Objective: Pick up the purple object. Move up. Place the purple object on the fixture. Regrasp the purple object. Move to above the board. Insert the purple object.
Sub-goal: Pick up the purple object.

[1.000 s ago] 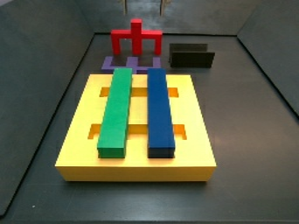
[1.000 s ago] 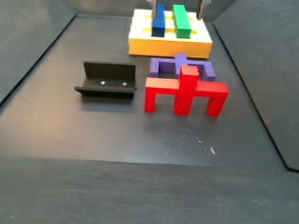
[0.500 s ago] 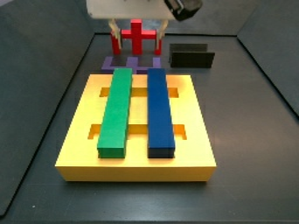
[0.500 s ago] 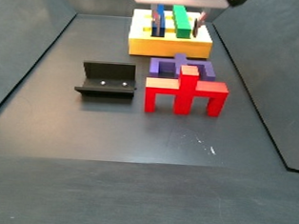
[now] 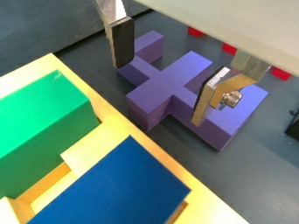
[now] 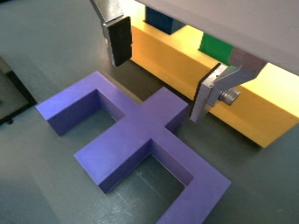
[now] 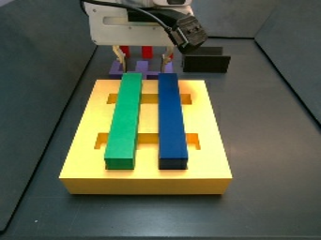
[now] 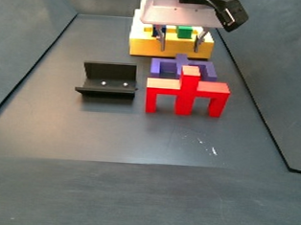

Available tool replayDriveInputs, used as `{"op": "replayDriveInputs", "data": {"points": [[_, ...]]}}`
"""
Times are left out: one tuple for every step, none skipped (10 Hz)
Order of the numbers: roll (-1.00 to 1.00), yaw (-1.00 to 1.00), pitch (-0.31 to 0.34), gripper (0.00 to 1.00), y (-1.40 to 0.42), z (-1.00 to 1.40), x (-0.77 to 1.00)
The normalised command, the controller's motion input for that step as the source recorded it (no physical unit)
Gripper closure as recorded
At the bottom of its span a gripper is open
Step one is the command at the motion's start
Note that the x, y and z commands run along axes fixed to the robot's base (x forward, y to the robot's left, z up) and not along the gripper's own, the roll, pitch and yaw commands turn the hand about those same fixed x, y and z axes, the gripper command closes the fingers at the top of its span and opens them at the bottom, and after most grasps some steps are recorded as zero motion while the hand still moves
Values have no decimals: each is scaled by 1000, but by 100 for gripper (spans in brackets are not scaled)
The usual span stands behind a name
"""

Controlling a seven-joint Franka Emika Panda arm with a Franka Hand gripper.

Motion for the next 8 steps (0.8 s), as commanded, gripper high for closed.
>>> {"op": "replayDriveInputs", "data": {"points": [[110, 0, -1, 0, -51, -283, -40], [90, 0, -11, 0, -34, -346, -29], [84, 0, -7, 0, -20, -431, -3], [77, 0, -10, 0, 0, -437, -6], [83, 0, 0, 0, 0, -231, 0], [0, 0, 0, 0, 0, -194, 0], [0, 0, 14, 0, 0, 0, 3], [0, 0, 0, 0, 0, 0, 0]]}}
